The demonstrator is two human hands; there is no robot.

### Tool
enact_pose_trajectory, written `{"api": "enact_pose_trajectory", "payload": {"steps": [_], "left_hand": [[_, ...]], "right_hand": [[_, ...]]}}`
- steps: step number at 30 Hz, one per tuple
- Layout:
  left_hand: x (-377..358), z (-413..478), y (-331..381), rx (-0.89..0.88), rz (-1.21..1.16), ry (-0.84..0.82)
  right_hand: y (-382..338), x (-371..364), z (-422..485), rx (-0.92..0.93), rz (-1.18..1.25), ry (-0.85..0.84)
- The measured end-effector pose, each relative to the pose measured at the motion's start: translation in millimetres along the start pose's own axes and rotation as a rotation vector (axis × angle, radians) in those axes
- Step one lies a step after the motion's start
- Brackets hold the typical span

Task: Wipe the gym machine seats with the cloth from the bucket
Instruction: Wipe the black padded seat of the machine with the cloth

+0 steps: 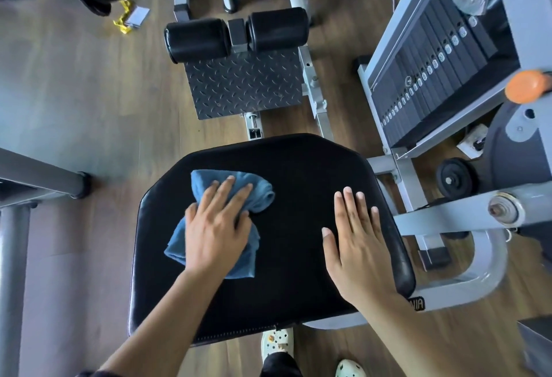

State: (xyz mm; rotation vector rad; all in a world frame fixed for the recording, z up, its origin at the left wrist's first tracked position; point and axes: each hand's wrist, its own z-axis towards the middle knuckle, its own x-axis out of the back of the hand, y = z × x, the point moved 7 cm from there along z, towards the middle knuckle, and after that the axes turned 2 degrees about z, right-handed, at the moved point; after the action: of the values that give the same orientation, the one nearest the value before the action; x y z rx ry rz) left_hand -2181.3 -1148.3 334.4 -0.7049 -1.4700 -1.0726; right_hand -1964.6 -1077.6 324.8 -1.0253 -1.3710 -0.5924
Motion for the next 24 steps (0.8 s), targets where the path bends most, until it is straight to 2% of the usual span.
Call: {"api": "enact_pose_trajectory", "payload": {"steps": [3,5,9,11,13,17,18,21,24], "left_hand": [[-1,30,-20,0.211,0.012,0.023],[-8,52,0,0.247,-0.003,0.016],[-21,52,67,-0.079,-0.043,-0.013],[-19,37,73,-0.229,-0.083,-0.009],[-16,40,61,-0.249,-0.103,0.009],[-28,84,66,0.012,-0.052,-0.020],[-33,89,81,-0.002,-0.048,-0.033],[-37,77,119,-0.200,-0.098,-0.060],[-26,48,110,-0.396,-0.124,-0.055]], "right_hand": [[0,-2,1,0.010,-0.016,-0.006],[2,-2,1,0.002,-0.026,-0.003],[11,2,-2,-0.022,-0.023,0.007],[16,5,-4,-0.038,-0.025,0.009],[23,8,-6,-0.062,-0.031,0.014],[31,10,-8,-0.078,-0.046,0.007],[32,11,-8,-0.085,-0.043,0.010],[32,11,-7,-0.102,-0.024,0.014],[35,14,-5,-0.109,-0.029,0.015]]}}
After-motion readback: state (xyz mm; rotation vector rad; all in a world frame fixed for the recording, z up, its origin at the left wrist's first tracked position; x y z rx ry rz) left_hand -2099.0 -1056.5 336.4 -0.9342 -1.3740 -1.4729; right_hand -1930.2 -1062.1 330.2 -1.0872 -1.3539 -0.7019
